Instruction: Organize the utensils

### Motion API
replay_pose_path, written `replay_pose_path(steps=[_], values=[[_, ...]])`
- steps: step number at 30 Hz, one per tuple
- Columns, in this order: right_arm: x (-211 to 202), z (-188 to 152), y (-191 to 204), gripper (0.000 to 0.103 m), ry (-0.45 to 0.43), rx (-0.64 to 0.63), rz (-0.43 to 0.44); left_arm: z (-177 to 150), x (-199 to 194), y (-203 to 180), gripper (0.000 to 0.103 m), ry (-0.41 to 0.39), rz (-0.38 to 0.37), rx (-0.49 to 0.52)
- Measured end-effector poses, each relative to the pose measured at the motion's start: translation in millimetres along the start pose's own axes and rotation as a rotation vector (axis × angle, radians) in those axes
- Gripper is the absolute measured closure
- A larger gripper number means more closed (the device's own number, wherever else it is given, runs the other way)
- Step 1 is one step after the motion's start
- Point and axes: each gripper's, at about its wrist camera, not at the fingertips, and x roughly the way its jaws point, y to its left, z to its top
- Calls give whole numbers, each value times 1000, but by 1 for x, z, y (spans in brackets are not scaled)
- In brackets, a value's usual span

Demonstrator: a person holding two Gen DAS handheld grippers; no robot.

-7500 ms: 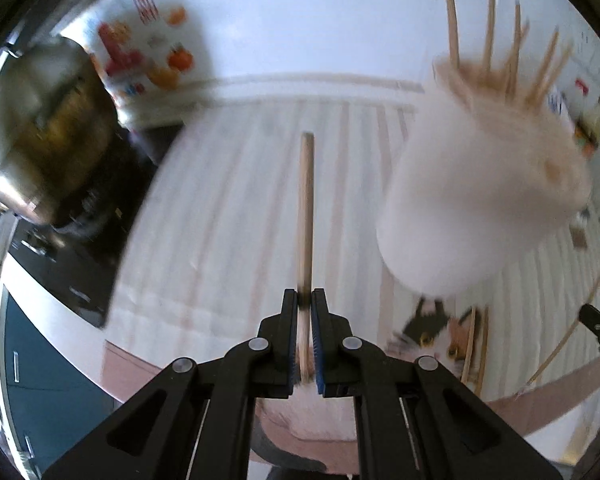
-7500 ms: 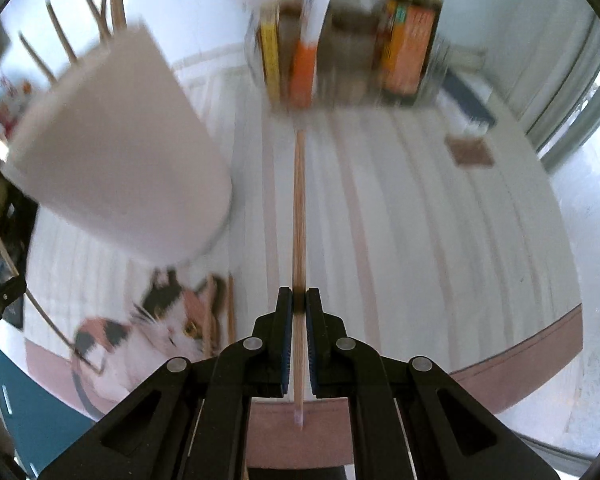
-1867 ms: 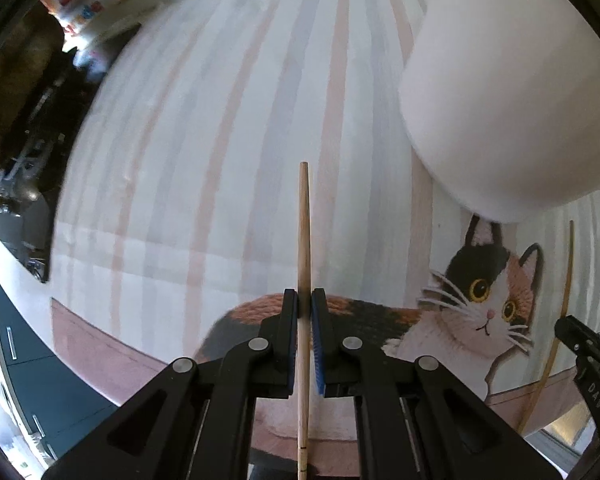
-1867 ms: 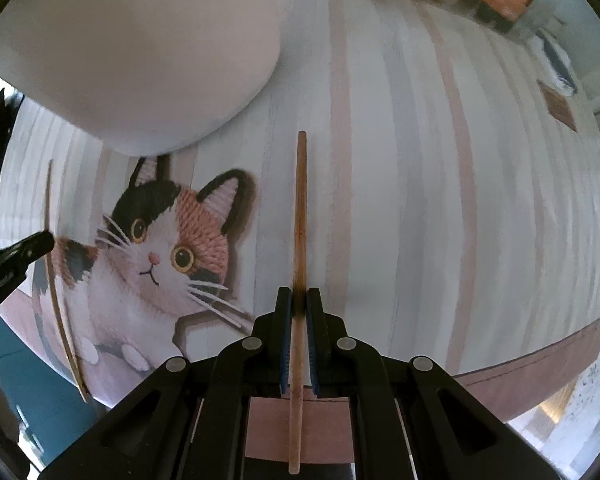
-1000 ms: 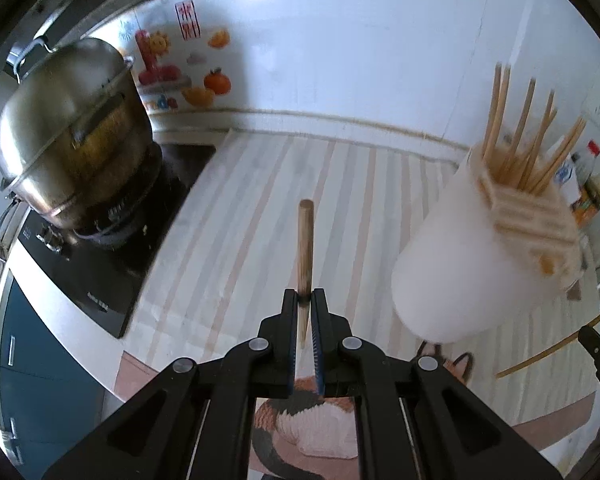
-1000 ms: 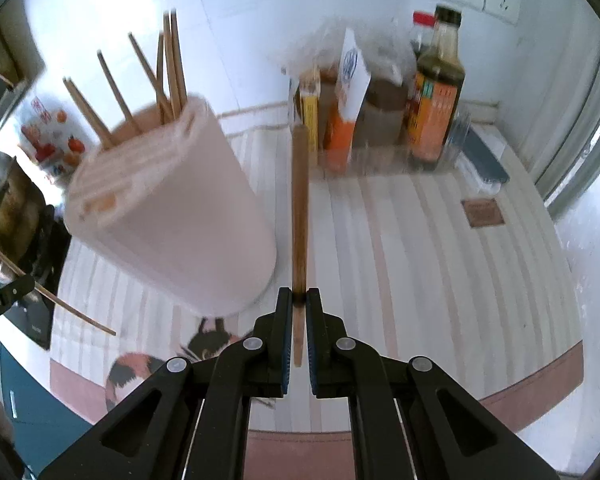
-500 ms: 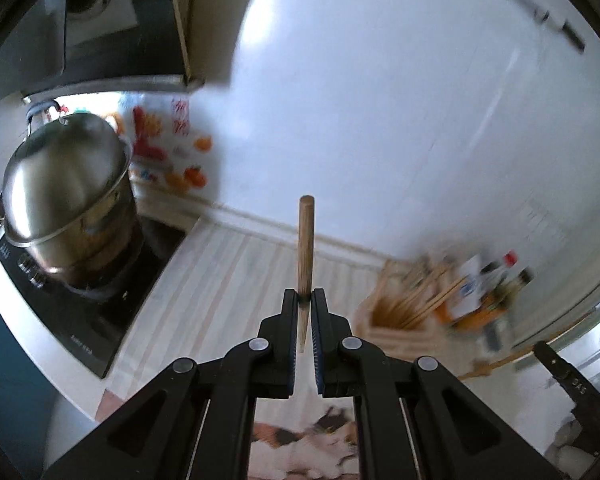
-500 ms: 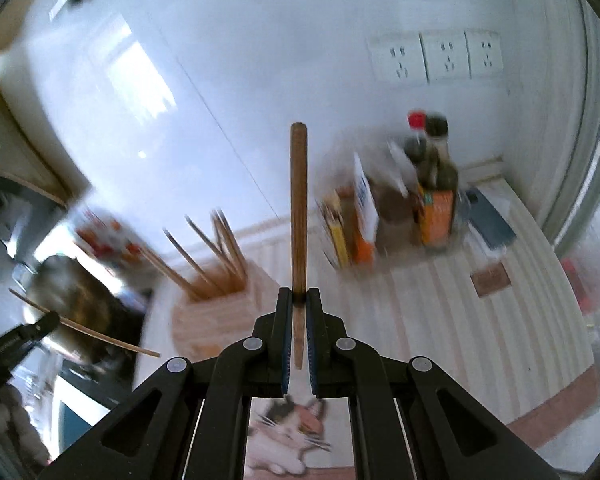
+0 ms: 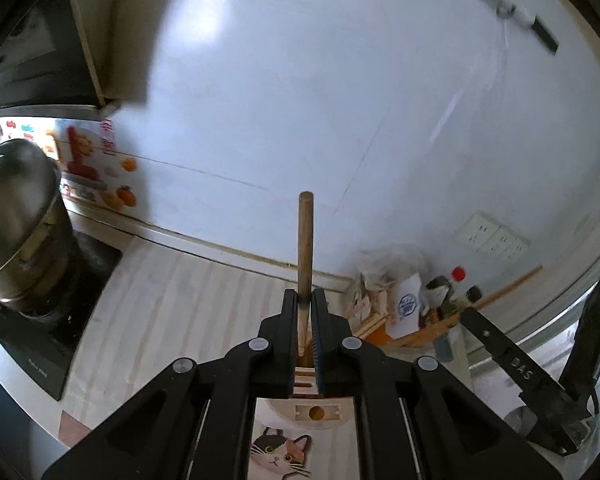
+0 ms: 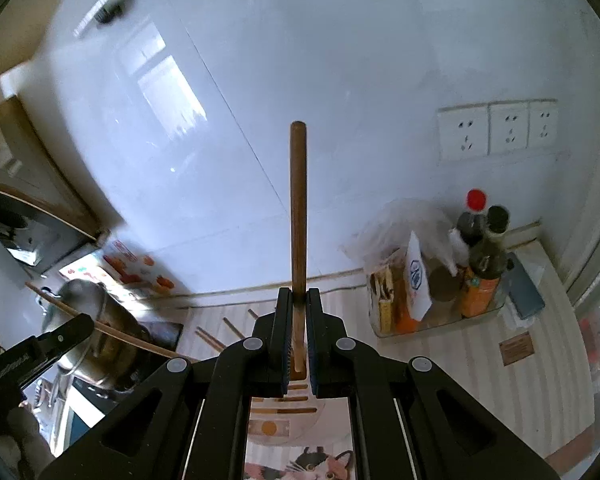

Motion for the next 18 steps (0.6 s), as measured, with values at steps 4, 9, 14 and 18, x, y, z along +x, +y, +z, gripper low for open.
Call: replay_pose_path(steps=[4, 9, 14, 18], values=[[40, -5, 1, 96, 78, 5, -14, -3, 38, -12, 99, 65, 30, 56], [78, -12, 5, 96, 168, -34, -29, -10, 68, -18, 95, 147, 65, 109], [94, -21, 1, 75, 237, -45, -31, -19, 59, -11, 80, 134, 110, 95], [81, -28, -3, 57, 207, -67, -43, -28, 40, 0, 21, 54, 191, 88]])
